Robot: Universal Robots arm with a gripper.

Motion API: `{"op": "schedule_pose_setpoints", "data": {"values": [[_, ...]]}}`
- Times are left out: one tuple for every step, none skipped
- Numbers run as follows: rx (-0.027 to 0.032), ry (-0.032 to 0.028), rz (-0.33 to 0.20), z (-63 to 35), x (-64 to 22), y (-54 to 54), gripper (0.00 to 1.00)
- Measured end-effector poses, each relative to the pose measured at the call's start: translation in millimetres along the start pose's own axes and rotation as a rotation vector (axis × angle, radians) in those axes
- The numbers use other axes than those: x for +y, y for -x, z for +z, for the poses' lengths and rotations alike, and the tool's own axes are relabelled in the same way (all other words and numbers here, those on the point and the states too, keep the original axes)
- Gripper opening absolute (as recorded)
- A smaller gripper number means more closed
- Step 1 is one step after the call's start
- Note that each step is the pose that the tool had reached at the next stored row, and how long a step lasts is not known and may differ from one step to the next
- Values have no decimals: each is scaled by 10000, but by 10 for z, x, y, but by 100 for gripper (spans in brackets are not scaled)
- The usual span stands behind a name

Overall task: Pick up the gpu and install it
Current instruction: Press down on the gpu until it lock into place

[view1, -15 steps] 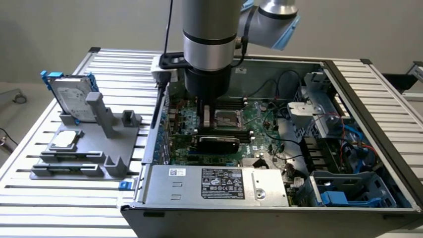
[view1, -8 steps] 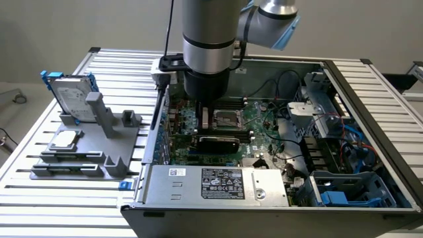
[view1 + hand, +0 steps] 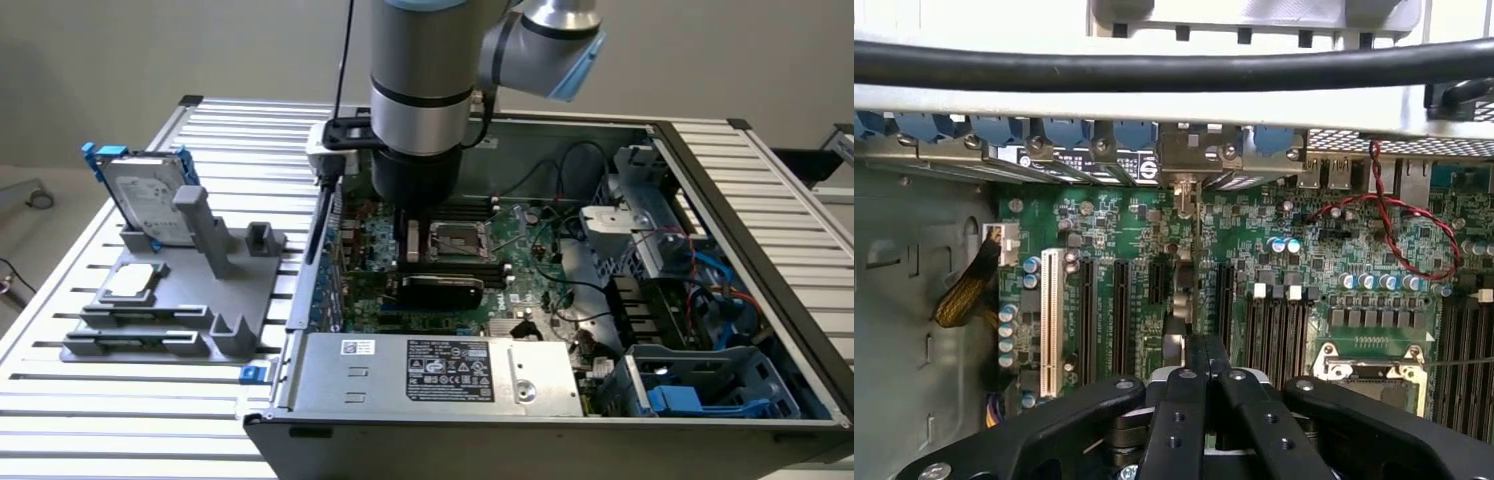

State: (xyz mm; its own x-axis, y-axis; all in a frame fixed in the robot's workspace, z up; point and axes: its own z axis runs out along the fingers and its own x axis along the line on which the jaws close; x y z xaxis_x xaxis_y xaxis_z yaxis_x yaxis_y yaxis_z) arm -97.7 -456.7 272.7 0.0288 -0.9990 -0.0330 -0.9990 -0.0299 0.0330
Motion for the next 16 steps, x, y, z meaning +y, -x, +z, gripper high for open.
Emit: {"op": "schedule_pose_setpoints", "data": {"values": [[-2, 13, 0, 5, 0, 5, 11], [-2, 24, 1, 9, 0, 10, 11], [-4, 32, 1, 15, -1, 13, 11], [-3, 40, 1, 20, -1, 16, 11], [-2, 47, 1, 23, -1, 17, 11], [0, 54, 2, 23, -1, 17, 11], [-1, 60, 3, 23, -1, 17, 11], [-2, 62, 3, 24, -1, 18, 11], [-3, 62, 3, 24, -2, 18, 11], [-3, 62, 2, 25, -3, 18, 11], [-3, 63, 2, 24, -3, 18, 11], [-2, 63, 3, 25, -4, 18, 11], [6, 63, 3, 26, -5, 18, 11], [20, 62, 2, 27, -5, 19, 11], [42, 64, 3, 26, -5, 19, 11], [66, 65, 4, 27, -5, 20, 11]]}}
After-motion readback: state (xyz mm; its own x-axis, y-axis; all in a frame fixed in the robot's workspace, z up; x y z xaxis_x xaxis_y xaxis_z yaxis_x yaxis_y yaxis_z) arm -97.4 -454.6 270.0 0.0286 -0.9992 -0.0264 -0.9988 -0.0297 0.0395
